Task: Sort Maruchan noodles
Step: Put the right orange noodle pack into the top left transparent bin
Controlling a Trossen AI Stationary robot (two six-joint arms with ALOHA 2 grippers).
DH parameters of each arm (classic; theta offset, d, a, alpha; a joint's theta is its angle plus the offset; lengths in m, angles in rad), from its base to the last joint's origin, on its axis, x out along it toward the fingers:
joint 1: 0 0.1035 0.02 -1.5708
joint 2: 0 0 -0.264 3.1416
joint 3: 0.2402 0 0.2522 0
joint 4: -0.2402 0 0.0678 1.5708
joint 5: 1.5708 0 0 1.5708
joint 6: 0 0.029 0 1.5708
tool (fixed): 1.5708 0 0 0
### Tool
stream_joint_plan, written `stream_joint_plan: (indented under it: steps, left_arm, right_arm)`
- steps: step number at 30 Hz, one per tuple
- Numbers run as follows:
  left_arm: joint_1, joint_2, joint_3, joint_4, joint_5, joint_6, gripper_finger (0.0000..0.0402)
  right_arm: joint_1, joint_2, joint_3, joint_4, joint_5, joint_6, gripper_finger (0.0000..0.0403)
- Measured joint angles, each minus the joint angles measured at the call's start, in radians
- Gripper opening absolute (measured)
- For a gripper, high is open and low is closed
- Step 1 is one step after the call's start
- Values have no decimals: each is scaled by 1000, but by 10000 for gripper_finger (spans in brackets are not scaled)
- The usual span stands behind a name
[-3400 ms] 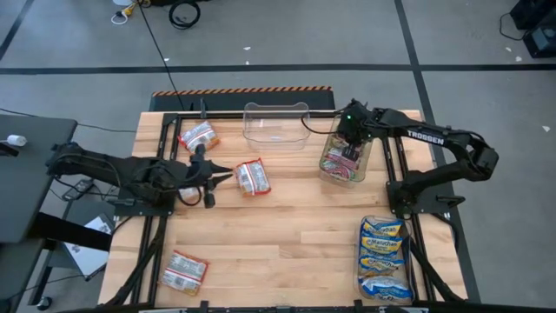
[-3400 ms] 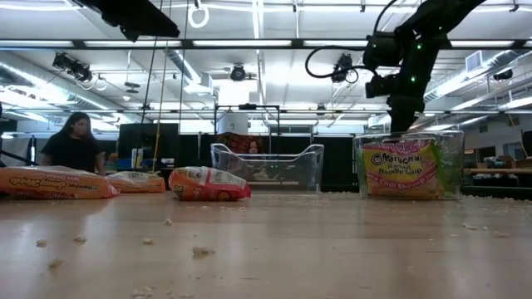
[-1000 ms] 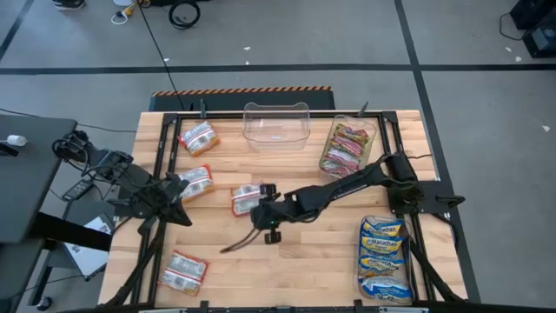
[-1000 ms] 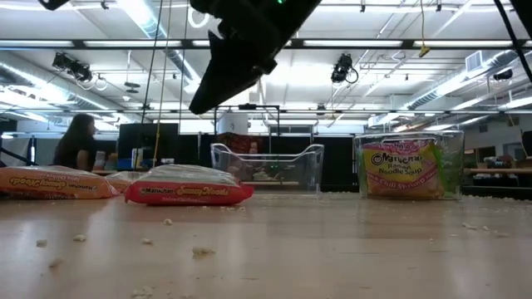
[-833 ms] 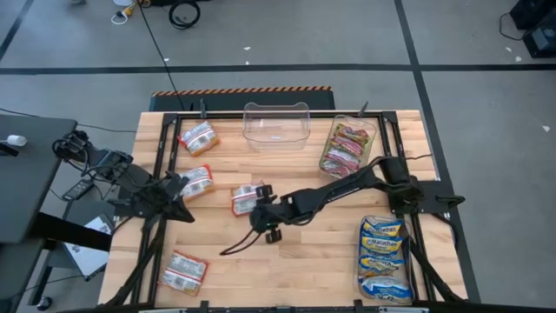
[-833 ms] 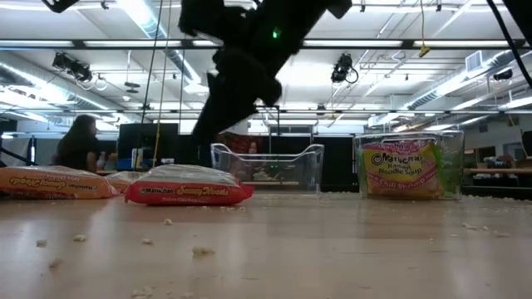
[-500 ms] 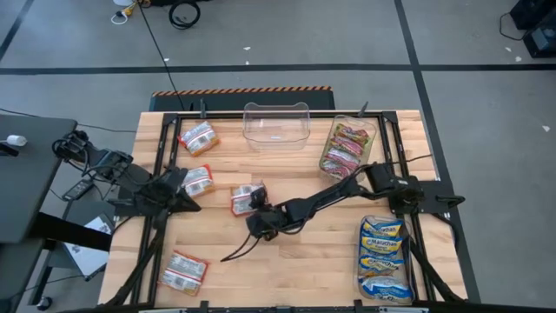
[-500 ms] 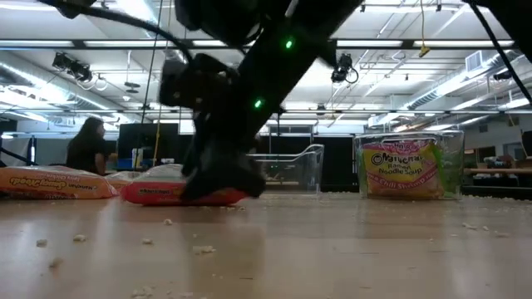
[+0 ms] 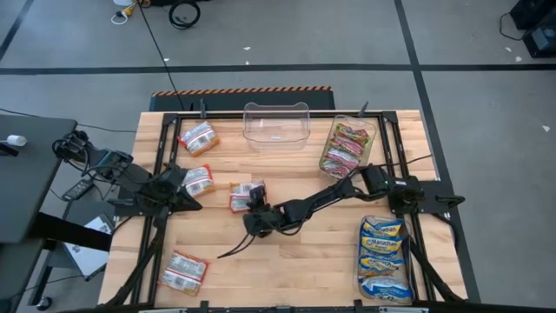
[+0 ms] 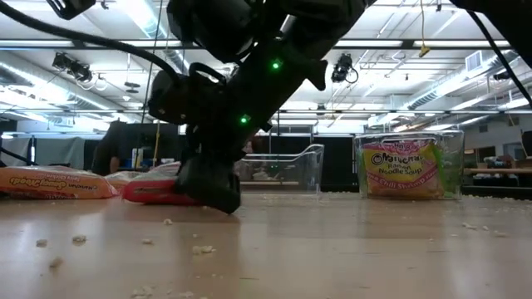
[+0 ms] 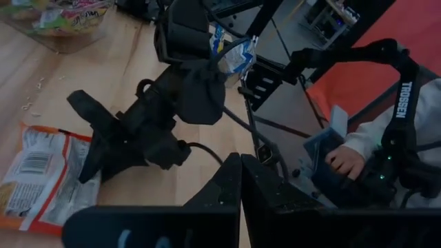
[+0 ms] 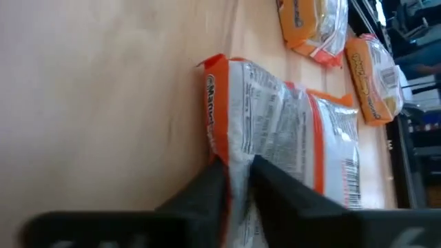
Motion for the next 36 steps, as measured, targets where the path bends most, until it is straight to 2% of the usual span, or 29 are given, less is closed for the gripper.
stream_joint_plan:
  steps: [3, 8, 11, 15, 18, 21, 26, 36]
  left_arm:
    - [0, -1, 0, 15, 0, 0, 7]
    - [0, -2, 39, 11, 31, 7, 7]
    - [-1, -6, 75, 8, 33, 15, 7]
    - [0, -7, 118, 12, 18, 66, 7]
    - [0, -8, 138, 14, -20, 112, 7]
    - [0, -7, 144, 15, -67, 121, 7]
    - [0, -7, 144, 10, -86, 121, 7]
    - [0, -6, 144, 10, -84, 121, 7]
  right_arm:
    - [-13, -33, 7, -35, -27, 33, 19]
    - [-50, -172, 75, -152, -65, 229, 12]
    - [-100, -277, 114, -222, -132, 424, 10]
    - [-236, -387, 123, -285, -226, 753, 10]
    - [-347, -420, 123, -292, -280, 939, 10]
    - [-440, -423, 123, -285, -320, 1089, 10]
    - [-543, -380, 121, -242, -288, 1238, 10]
    - [-606, -210, 119, -36, -301, 1437, 10]
